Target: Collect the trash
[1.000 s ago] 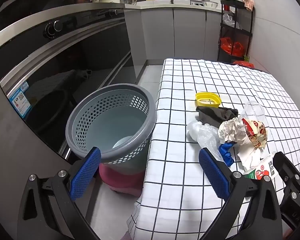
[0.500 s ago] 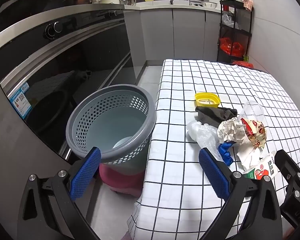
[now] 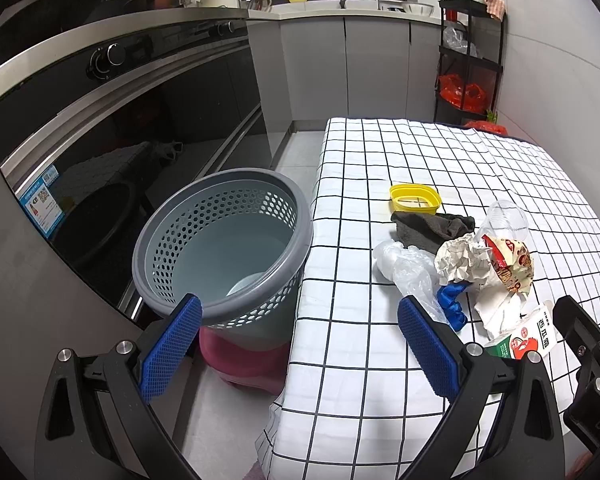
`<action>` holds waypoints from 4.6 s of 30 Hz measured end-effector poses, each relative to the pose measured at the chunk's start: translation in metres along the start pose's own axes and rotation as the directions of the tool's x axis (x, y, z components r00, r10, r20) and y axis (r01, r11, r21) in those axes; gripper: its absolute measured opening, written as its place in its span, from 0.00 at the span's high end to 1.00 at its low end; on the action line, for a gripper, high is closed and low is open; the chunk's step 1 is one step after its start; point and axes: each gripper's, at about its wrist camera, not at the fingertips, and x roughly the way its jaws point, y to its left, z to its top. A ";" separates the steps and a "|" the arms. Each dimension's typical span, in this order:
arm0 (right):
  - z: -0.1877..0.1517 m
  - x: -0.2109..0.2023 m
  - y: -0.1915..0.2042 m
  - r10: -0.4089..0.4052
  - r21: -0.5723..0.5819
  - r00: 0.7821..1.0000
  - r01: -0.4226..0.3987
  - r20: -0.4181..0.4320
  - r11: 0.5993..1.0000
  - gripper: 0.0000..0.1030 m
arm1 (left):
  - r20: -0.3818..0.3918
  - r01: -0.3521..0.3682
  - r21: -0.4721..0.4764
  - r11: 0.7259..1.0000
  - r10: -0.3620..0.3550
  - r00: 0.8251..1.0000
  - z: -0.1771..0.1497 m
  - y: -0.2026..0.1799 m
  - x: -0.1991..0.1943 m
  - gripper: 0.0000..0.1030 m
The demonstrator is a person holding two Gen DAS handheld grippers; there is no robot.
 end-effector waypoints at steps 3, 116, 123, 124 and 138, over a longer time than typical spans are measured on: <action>-0.001 0.000 0.000 0.001 0.003 1.000 -0.001 0.002 1.000 0.08 | 0.002 0.000 0.000 1.000 0.000 1.000 0.001 0.000 -0.002 0.06; -0.064 0.073 -0.045 -0.185 -0.065 0.958 0.175 -0.221 0.982 0.08 | -0.108 0.044 0.051 0.998 -0.038 0.993 -0.021 -0.022 0.053 0.06; -0.076 0.057 -0.076 -0.257 -0.042 0.936 0.254 -0.240 0.966 0.08 | -0.107 0.066 0.066 0.996 -0.058 0.993 -0.020 -0.033 0.050 0.06; -0.077 0.056 -0.082 -0.269 -0.039 0.932 0.268 -0.242 0.963 0.08 | -0.108 0.069 0.070 0.995 -0.061 0.992 -0.020 -0.034 0.050 0.06; -0.059 0.045 -0.101 -0.205 0.084 0.957 0.226 -0.204 0.970 0.08 | -0.119 0.084 0.078 0.993 -0.074 0.990 -0.018 -0.042 0.056 0.06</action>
